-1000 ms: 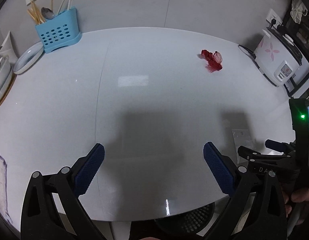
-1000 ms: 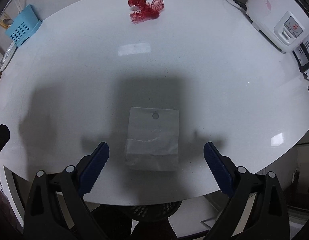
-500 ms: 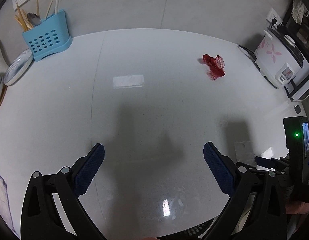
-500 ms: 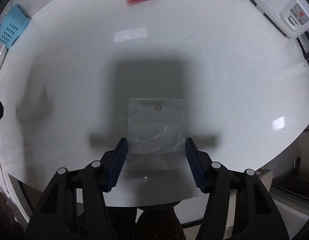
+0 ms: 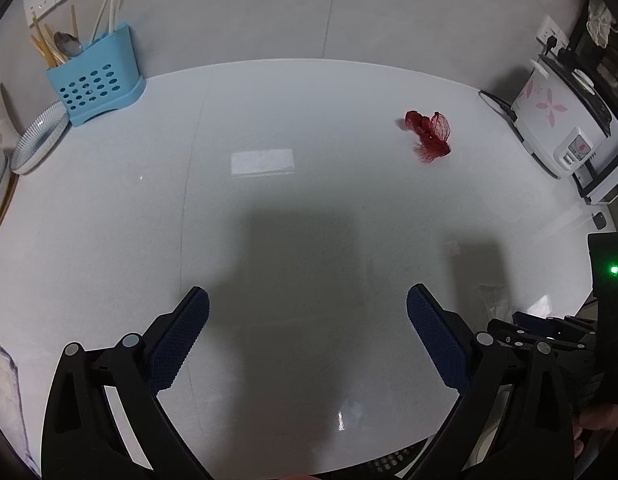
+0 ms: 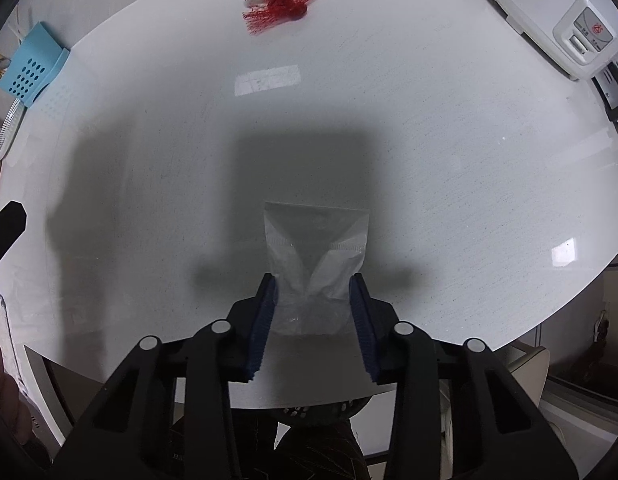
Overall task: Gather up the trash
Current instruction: 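Grasp the red mesh net with the left tool while the right tool lifts the clear bag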
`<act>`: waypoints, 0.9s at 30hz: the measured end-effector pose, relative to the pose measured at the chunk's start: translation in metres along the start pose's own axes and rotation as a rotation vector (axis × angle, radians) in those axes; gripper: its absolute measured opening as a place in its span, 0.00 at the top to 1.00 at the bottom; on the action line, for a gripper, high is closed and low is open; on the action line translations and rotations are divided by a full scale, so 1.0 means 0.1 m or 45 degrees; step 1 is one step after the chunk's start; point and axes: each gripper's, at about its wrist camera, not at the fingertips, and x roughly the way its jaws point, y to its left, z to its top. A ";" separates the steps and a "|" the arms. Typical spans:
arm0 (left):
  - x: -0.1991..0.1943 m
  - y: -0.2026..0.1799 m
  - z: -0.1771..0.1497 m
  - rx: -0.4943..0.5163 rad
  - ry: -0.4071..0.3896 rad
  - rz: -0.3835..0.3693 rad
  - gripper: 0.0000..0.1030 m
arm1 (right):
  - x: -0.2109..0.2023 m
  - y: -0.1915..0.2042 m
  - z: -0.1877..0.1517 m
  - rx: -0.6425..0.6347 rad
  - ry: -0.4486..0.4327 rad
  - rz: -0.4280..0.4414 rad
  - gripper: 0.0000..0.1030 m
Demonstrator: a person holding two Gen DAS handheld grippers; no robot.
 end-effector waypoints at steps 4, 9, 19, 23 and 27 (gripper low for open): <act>0.03 -0.05 0.03 0.004 0.004 -0.002 0.06 | -0.09 -0.03 0.01 0.001 -0.031 0.014 0.89; 0.11 -0.13 0.08 0.013 0.017 -0.013 0.06 | -0.11 -0.10 0.06 0.013 -0.033 0.031 0.96; 0.39 -0.35 0.35 0.055 0.023 -0.067 0.06 | -0.19 -0.23 0.08 0.050 -0.079 0.003 0.98; 0.53 -0.49 0.59 0.064 0.027 -0.103 0.06 | -0.21 -0.32 0.23 0.078 -0.116 -0.025 0.98; 0.68 -0.69 0.84 0.111 0.026 -0.122 0.06 | -0.23 -0.43 0.38 0.117 -0.138 -0.048 0.98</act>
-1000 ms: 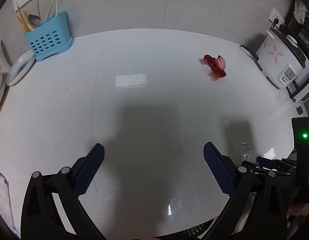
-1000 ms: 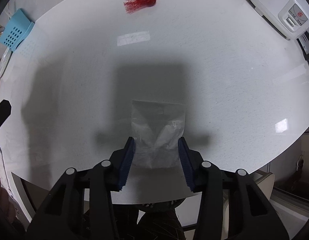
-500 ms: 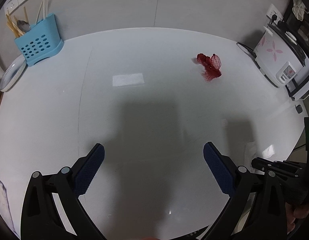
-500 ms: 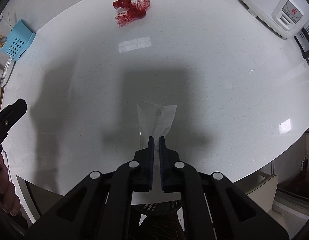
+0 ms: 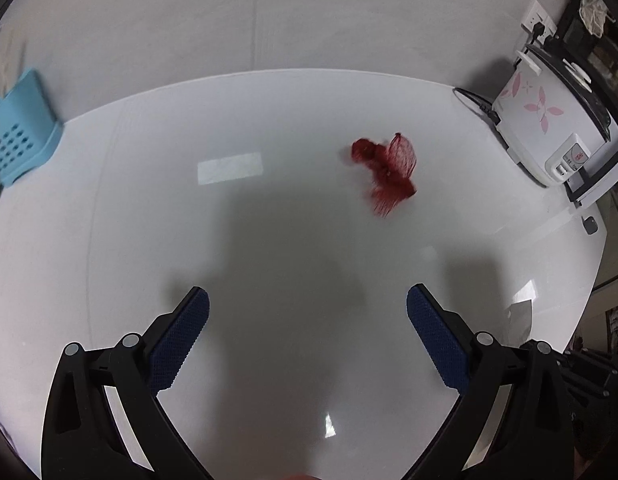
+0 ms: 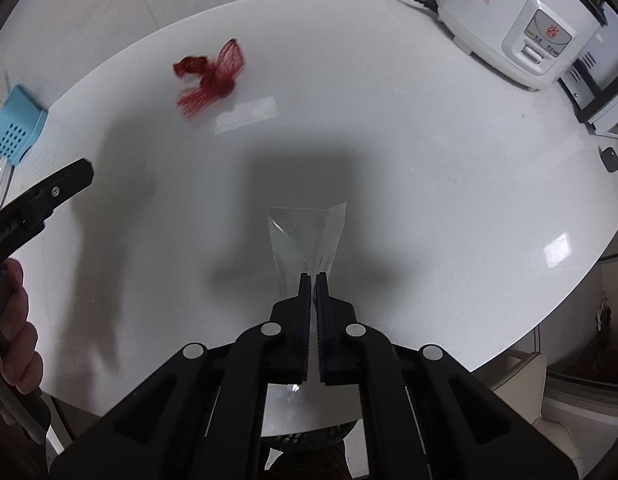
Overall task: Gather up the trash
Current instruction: 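Grasp the red mesh net with the left tool while the right tool lifts the clear bag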
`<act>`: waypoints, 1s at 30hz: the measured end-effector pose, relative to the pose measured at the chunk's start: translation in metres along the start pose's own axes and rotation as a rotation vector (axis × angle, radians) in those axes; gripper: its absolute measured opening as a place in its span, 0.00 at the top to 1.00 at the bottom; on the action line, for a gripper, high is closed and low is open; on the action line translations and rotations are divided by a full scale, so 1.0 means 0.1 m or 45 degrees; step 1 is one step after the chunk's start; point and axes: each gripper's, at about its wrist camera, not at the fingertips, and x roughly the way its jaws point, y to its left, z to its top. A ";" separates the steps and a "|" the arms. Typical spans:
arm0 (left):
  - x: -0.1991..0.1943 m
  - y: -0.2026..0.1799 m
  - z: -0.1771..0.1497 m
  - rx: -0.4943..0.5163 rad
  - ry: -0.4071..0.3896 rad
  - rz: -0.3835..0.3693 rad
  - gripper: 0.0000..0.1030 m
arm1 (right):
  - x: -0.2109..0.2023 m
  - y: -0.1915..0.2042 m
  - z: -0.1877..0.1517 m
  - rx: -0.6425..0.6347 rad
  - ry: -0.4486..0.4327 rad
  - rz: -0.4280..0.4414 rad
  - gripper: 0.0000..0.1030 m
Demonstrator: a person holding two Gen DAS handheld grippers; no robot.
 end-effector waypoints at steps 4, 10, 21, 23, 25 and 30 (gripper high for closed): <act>0.18 -0.16 0.29 0.033 -0.005 -0.037 0.06 | -0.03 -0.10 0.09 0.028 -0.027 -0.022 0.98; 0.54 -0.36 0.62 0.064 0.015 -0.068 0.06 | 0.02 -0.26 0.32 0.074 -0.047 -0.061 0.98; 1.09 -0.62 0.94 0.044 0.097 -0.071 0.06 | 0.03 -0.47 0.42 0.133 -0.013 -0.077 0.98; 1.14 -0.65 0.97 0.047 0.109 -0.054 0.07 | 0.04 -0.49 0.43 0.140 -0.009 -0.077 0.98; 1.20 -0.66 0.99 0.044 0.133 -0.016 0.12 | 0.06 -0.51 0.44 0.143 -0.005 -0.074 0.98; 1.27 -0.70 1.00 0.054 0.155 0.046 0.24 | 0.06 -0.50 0.44 0.144 -0.003 -0.060 0.98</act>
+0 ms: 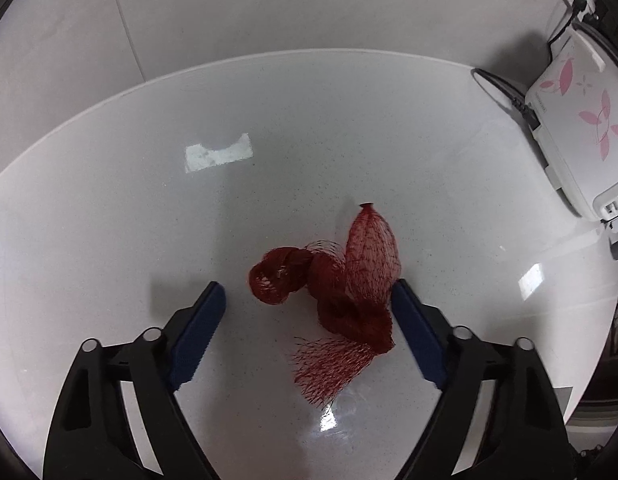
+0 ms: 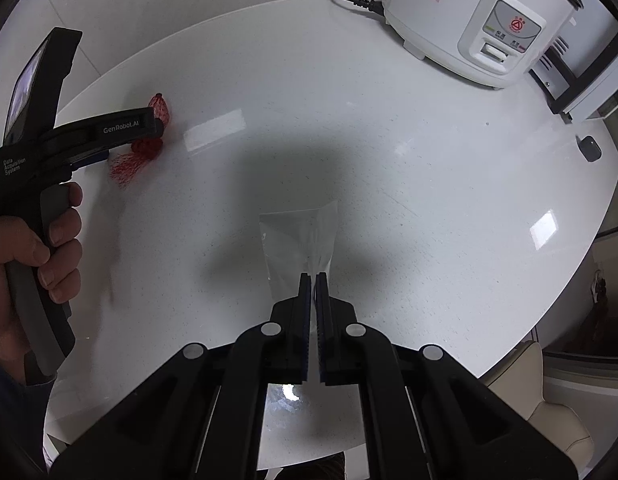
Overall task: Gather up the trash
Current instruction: 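Grasp the red mesh net with the left tool while the right tool lifts the clear bag, then carry the red net and clear bag down over the wastebasket with both tools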
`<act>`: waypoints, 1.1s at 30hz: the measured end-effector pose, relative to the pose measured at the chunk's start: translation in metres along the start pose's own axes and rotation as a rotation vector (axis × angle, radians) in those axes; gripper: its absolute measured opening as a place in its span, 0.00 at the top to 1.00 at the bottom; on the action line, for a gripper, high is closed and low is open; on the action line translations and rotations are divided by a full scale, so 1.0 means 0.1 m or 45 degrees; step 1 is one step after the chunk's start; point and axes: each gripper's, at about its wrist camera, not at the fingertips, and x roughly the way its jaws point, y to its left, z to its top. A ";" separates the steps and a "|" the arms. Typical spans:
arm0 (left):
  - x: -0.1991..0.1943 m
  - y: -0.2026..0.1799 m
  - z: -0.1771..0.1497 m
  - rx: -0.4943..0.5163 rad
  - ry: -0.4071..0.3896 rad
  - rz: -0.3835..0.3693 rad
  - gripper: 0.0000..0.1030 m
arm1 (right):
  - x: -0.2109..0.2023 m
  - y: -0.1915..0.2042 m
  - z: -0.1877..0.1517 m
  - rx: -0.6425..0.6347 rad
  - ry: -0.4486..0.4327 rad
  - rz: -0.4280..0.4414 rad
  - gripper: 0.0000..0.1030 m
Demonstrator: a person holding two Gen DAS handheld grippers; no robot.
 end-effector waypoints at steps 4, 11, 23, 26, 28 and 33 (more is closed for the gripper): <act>-0.01 0.00 -0.01 0.003 -0.013 0.083 0.44 | -0.01 0.02 0.00 -0.012 0.005 0.006 0.98; -0.09 0.03 -0.09 0.010 -0.031 0.122 0.89 | 0.00 0.03 0.00 -0.030 0.005 0.027 0.98; -0.60 0.19 -0.49 0.006 -0.061 -0.013 0.89 | -0.15 0.07 -0.08 -0.078 -0.031 0.055 0.98; -0.75 0.20 -0.61 -0.003 -0.066 -0.013 0.89 | -0.25 0.06 -0.13 -0.094 -0.061 0.078 0.98; -0.85 0.20 -0.71 -0.012 -0.071 -0.010 0.89 | -0.33 0.05 -0.17 -0.106 -0.081 0.087 0.98; -1.10 0.17 -0.98 -0.037 -0.099 0.005 0.89 | -0.51 0.02 -0.34 -0.142 -0.120 0.117 0.98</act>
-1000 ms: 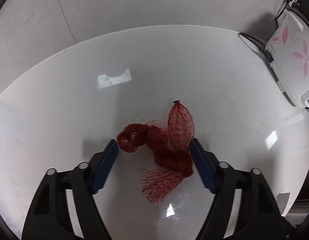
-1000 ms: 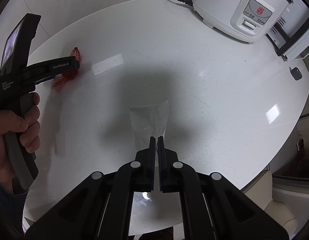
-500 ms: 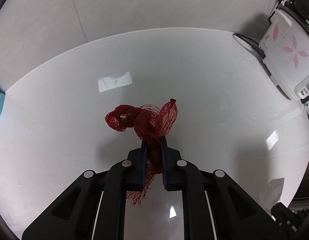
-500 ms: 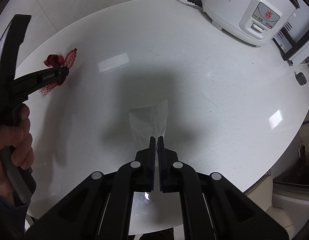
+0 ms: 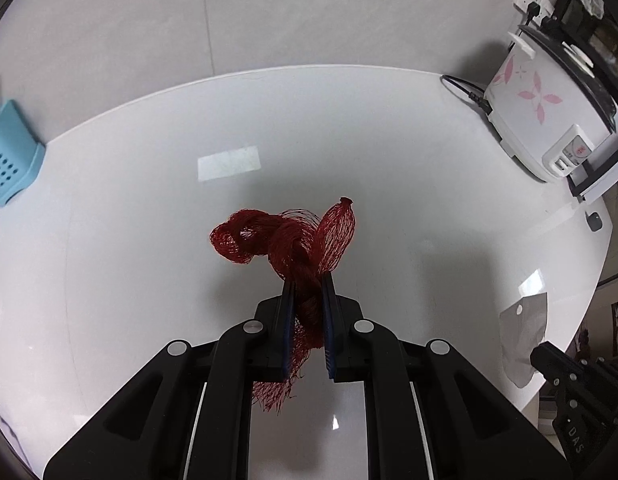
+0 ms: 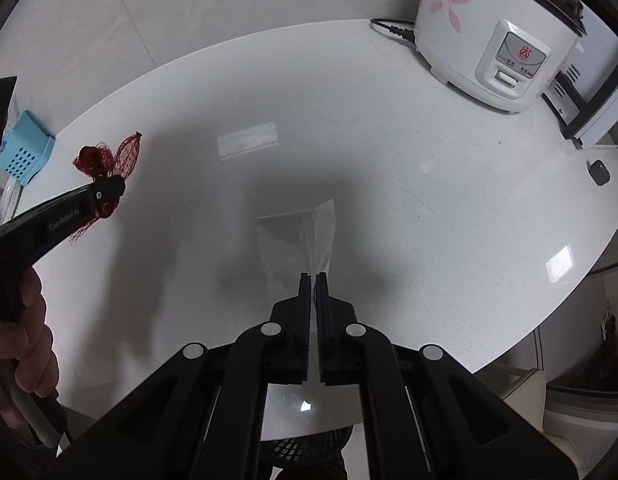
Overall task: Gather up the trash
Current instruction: 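Carry the red net and clear bag down over the wastebasket with both tools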
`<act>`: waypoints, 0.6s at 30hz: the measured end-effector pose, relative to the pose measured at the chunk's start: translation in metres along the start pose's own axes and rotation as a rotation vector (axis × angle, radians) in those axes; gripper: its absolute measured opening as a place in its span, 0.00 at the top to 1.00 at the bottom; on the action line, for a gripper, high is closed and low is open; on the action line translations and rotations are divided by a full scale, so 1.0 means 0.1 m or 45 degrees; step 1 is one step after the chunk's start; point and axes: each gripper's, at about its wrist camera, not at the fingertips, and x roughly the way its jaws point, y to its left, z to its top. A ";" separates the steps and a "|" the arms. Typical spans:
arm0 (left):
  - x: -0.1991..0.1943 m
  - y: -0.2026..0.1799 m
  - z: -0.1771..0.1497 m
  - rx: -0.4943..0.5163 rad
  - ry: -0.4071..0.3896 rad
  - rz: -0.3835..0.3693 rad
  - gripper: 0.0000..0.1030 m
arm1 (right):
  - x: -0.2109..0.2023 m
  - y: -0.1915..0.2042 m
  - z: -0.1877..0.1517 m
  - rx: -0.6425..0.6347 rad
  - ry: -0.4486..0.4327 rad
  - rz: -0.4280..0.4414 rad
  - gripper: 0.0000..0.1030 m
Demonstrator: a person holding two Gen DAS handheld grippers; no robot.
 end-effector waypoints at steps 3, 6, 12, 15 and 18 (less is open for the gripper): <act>-0.19 0.01 -0.18 -0.028 -0.019 0.016 0.89 | -0.10 0.01 -0.12 -0.035 -0.023 0.017 0.98; -0.37 0.03 -0.38 -0.063 -0.033 0.024 0.89 | -0.22 0.04 -0.27 -0.077 -0.044 0.036 0.98; -0.72 -0.02 -0.82 -0.111 -0.069 0.034 0.89 | -0.43 0.05 -0.57 -0.146 -0.103 0.076 0.98; -0.90 -0.04 -1.06 -0.115 -0.088 0.031 0.89 | -0.53 0.07 -0.73 -0.202 -0.130 0.087 0.98; -1.05 -0.08 -1.33 -0.137 -0.109 0.030 0.89 | -0.61 0.09 -0.90 -0.266 -0.151 0.094 0.98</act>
